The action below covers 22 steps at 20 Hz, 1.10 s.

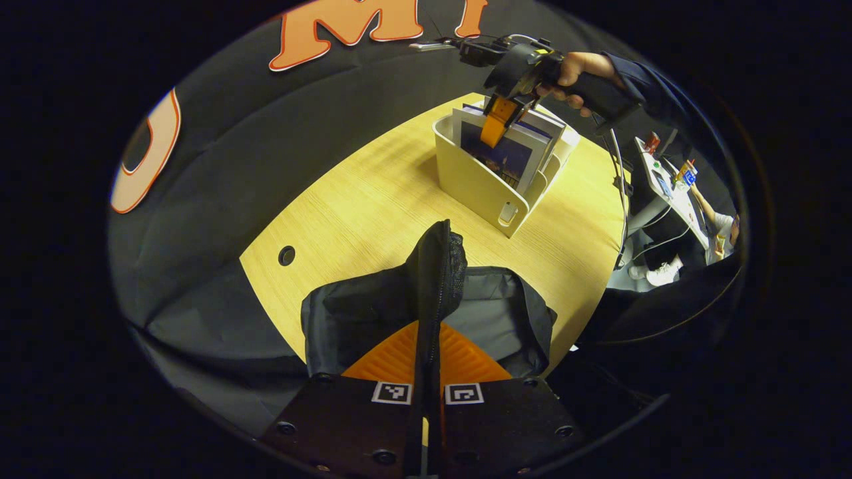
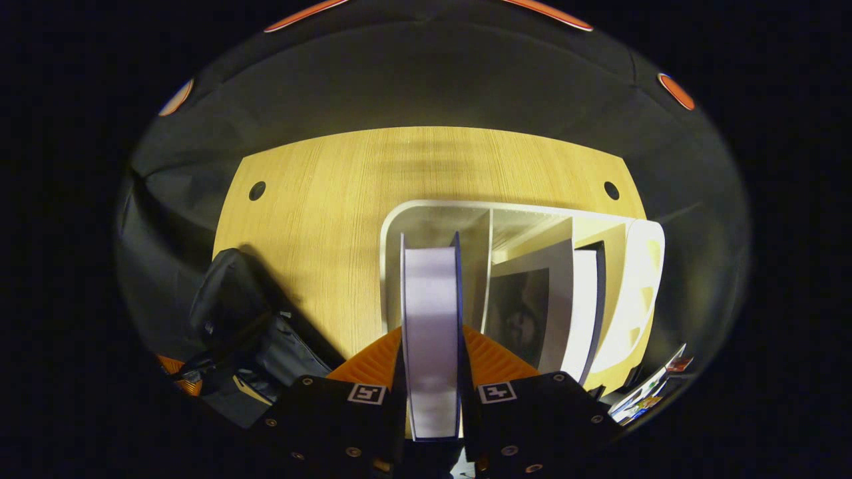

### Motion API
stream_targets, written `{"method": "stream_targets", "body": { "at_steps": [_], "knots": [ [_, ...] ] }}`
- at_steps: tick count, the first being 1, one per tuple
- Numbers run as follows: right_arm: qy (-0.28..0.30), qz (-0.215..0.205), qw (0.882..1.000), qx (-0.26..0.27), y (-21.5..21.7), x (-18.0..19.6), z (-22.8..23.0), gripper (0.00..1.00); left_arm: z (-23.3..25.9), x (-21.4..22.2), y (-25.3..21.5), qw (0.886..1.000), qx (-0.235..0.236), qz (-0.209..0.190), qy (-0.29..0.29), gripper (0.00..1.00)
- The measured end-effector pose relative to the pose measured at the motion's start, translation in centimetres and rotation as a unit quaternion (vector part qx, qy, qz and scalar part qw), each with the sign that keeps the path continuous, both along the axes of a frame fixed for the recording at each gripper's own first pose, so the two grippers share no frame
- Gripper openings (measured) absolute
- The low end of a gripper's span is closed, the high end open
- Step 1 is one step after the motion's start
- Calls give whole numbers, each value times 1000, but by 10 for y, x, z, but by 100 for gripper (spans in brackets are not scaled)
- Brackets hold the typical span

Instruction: Open the schoolbag, grab two books from the bookshelf and put them into the schoolbag.

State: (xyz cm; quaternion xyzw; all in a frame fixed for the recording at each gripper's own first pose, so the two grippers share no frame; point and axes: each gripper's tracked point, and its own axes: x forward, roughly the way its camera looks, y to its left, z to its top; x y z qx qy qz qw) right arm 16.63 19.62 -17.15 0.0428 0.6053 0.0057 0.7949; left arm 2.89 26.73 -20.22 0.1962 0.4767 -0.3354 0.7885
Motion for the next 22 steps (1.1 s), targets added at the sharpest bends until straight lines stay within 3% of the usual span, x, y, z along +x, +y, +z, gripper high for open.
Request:
{"method": "stream_targets", "body": {
  "at_steps": [12, 22],
  "knots": [
    [-66, -29, 996, 44, -31, -70, 53, 34, -17, -4, -10, 1000, -3, -22, 12, 4],
    [-102, -71, 984, 127, -46, -148, 78, 33, -20, -9, -16, 1000, 6, -27, 12, 4]
  ]
}}
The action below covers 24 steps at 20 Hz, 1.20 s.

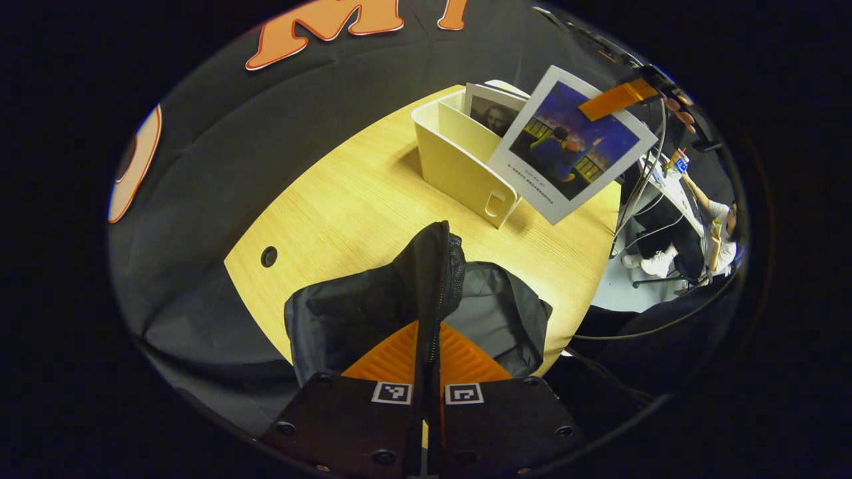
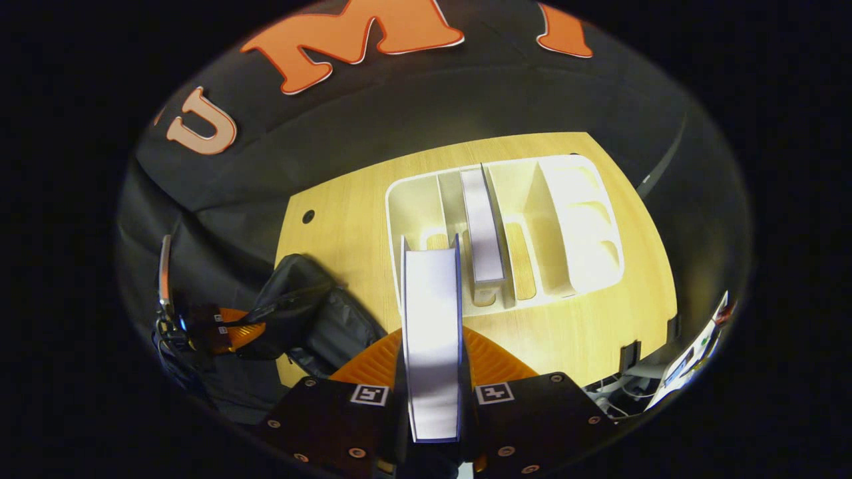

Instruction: Open the schoolbag, grab two books from the bookshelf and put them into the schoolbag.

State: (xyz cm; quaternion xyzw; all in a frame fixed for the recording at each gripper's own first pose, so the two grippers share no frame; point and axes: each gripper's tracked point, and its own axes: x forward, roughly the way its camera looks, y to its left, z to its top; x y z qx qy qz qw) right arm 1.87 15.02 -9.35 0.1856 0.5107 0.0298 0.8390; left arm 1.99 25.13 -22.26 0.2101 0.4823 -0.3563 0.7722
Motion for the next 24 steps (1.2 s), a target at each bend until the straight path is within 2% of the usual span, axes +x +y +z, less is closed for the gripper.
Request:
{"method": "stream_targets", "body": {
  "at_steps": [6, 10, 12, 16, 24],
  "knots": [
    [-24, -54, 994, 93, -1, -37, 7, 33, 0, -7, -5, 1000, -16, 21, 0, 4],
    [-44, -73, 987, 138, 2, -61, 5, 32, 1, -5, -7, 999, -24, 34, -4, 4],
    [-55, -68, 980, 177, 14, -71, 5, 31, 2, -3, -7, 999, -28, 38, -9, 4],
    [-46, -66, 972, 219, 34, -90, -23, 31, 8, 2, -10, 998, -39, 48, -23, 4],
    [-73, -64, 955, 280, 66, -85, -36, 31, 24, 4, -10, 996, -55, 60, -38, 4]
  ]
}}
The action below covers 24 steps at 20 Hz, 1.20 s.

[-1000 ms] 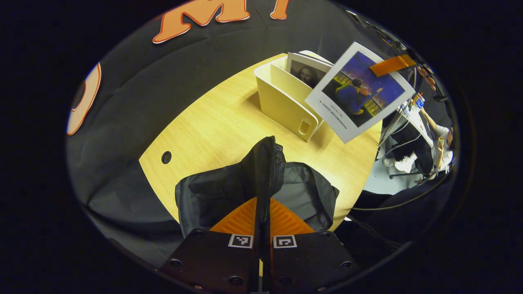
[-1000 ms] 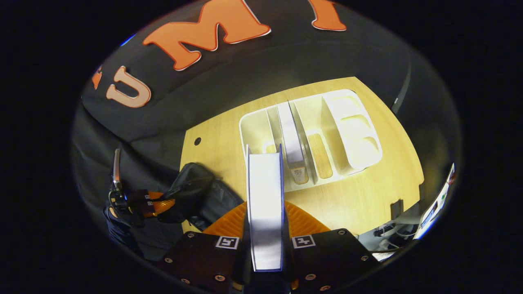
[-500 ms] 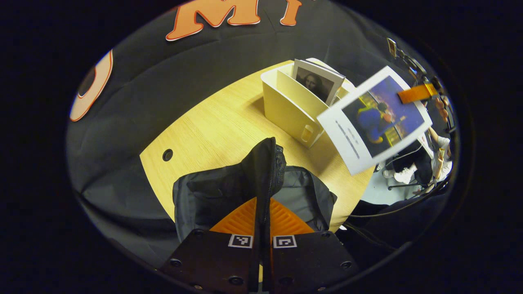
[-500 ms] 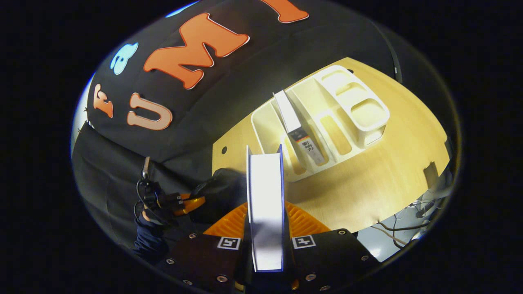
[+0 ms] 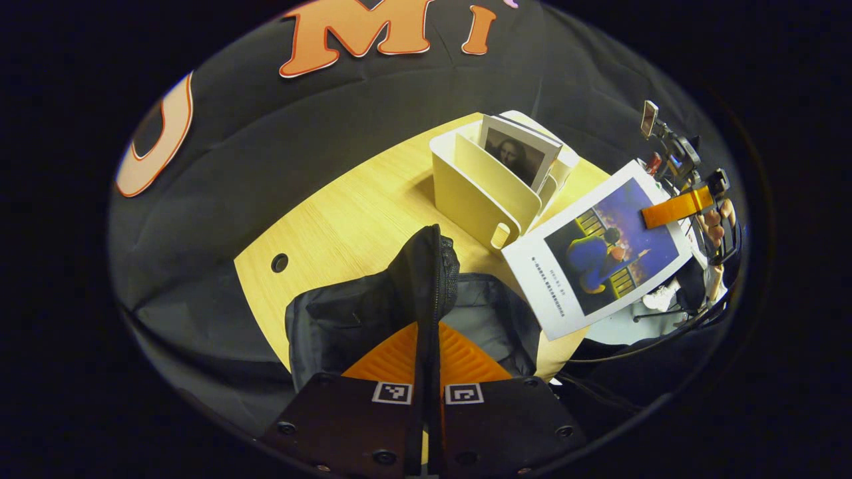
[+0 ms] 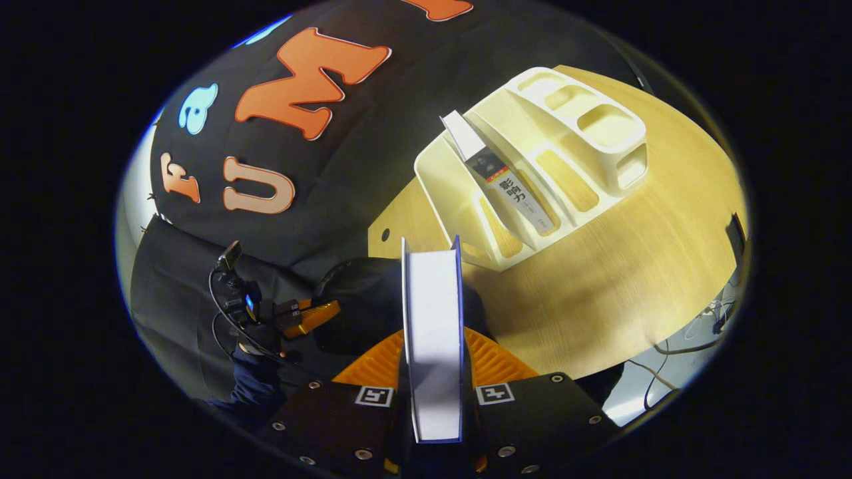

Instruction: Open the schoolbag, grab two books from the bookshelf and put them into the schoolbag.

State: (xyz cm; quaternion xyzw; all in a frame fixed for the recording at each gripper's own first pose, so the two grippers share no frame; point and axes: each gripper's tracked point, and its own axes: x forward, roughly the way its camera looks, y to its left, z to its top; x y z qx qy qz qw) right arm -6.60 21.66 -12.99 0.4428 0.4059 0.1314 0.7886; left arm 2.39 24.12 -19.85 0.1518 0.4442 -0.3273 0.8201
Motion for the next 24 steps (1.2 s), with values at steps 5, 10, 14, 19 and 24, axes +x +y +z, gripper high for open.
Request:
{"method": "stream_targets", "body": {
  "at_steps": [5, 10, 14, 19, 24],
  "knots": [
    [-6, 8, 999, 39, 38, 10, -14, 31, 6, 1, 1, 1000, -18, 16, -2, 4],
    [4, 18, 997, 73, 75, 28, -33, 30, 7, -2, 2, 999, -31, 30, 0, 4],
    [3, 21, 996, 84, 99, 40, -40, 31, 12, -2, 1, 998, -42, 39, -3, 4],
    [6, 37, 995, 93, 136, 62, -53, 30, 11, -4, -5, 997, -57, 43, -1, 4],
    [12, 37, 995, 92, 164, 86, -70, 30, 12, 0, -9, 996, -71, 53, -6, 4]
  ]
}}
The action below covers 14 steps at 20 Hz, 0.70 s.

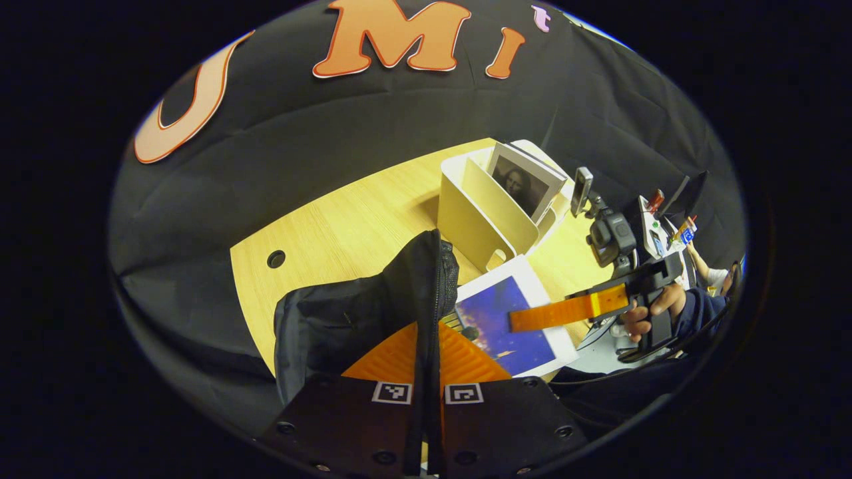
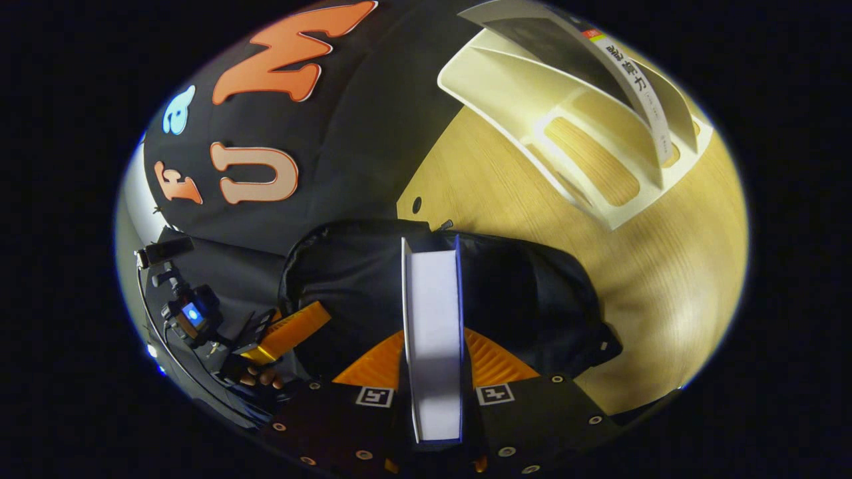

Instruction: Open the schoolbag, grab two books from the bookshelf and put them into the schoolbag.

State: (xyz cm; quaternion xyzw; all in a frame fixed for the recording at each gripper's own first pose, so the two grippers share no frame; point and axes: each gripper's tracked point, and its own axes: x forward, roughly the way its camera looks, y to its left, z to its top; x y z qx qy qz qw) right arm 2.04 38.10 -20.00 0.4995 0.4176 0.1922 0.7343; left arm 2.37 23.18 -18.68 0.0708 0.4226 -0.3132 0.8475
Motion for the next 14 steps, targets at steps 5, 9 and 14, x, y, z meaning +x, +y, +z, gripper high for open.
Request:
{"method": "stream_targets", "body": {
  "at_steps": [5, 9, 14],
  "knots": [
    [0, -23, 1000, 6, 23, 28, -7, 30, -1, -2, -8, 1000, -10, -3, -2, 4],
    [1, -27, 1000, 1, 47, 38, -19, 31, 0, -3, -12, 1000, -17, 3, -3, 4],
    [14, -18, 1000, -6, 68, 42, -27, 34, 0, -4, -12, 1000, -18, 3, -5, 4]
  ]
}}
